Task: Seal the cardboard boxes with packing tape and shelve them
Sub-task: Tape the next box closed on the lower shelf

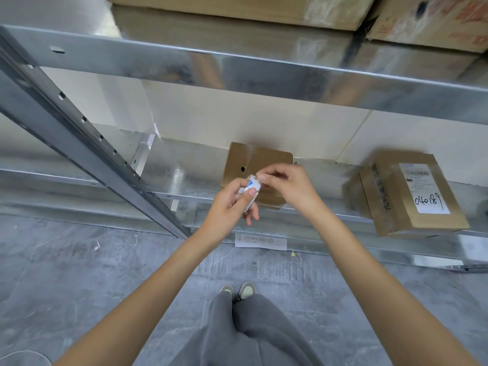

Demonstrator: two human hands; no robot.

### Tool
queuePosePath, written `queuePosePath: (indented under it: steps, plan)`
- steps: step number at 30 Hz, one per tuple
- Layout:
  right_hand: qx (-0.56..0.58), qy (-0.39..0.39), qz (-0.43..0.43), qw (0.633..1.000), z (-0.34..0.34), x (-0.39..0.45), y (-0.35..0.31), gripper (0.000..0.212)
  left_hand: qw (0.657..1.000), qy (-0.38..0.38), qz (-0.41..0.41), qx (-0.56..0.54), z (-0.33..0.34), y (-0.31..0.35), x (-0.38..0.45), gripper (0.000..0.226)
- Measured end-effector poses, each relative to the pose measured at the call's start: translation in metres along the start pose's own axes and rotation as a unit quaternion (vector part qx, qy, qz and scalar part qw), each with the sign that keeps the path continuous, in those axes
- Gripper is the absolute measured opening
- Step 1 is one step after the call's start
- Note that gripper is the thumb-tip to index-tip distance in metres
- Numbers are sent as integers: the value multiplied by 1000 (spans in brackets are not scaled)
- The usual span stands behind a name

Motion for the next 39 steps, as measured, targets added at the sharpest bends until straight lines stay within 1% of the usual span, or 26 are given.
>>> queuePosePath:
  steps: [2, 5, 10, 15, 17, 20, 22, 24, 26, 27, 29, 31, 32, 34, 36, 38, 39]
  plan:
    - [-10, -11, -5, 1000, -2, -1, -4, 9, 1000, -3, 0, -2, 1, 1, -1, 19]
    - [-88, 9, -42, 995, -3, -3, -8, 21, 1000, 4, 0, -3, -1, 2, 1, 20]
    - [-137, 23, -51, 989, 5, -7, -4, 19, 1000, 0, 3, 17, -3, 2, -3, 18]
    - [-170, 14, -56, 984, 14, -10, -1, 21, 999, 23, -8, 42, -14, -4, -4, 15]
    - [-167, 19, -45, 985, 15, -13, 0, 19, 997, 30, 3, 75, -17, -3, -4, 14]
    - [-171, 37, -43, 984, 15, -18, -1, 18, 985, 27, 14, 169, -15, -4, -1, 14]
    - [-205, 33, -74, 976, 19, -24, -5, 16, 973, 31, 2, 231, -16, -7, 2, 19]
    - [-227, 26, -119, 966, 27, -35, -14, 13, 971, 43, -8, 235, -19, -10, 4, 17]
    - [-211, 46, -142, 966, 26, -38, -23, 13, 980, 42, -3, 193, -20, -5, 3, 15]
    - [-186, 57, -132, 972, 23, -35, -25, 16, 985, 36, -2, 171, -20, -2, 1, 17]
    - [-102, 45, -60, 992, 16, -26, -21, 22, 991, 24, -1, 134, -20, 0, -3, 29]
    - [-28, 3, 19, 999, 14, -22, -12, 18, 994, 20, -3, 109, -20, 1, -5, 41]
    - [-13, -13, 30, 999, 14, -22, -10, 16, 995, 22, -5, 101, -19, 0, -5, 44]
    - [8, -16, 22, 1000, 11, -22, -10, 15, 997, 22, -6, 78, -18, 3, -8, 44]
    - [51, 10, 28, 998, 3, -19, -9, 14, 998, 10, 9, 58, -13, 9, -15, 42]
    - [85, 37, 45, 995, -7, -12, -8, 13, 996, -3, 42, 76, -9, 15, -23, 39]
    - [79, 39, 49, 995, -10, -8, -8, 14, 993, -4, 67, 102, -8, 19, -29, 37]
Point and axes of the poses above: each hand's wrist, its own x-axis towards the middle knuckle, its own z-axis out of the palm, y = z × x, the point moved 7 cm from there along x, towards the middle knuckle, and after that the axes turned 12 degrees about x, right-handed, at the moved point
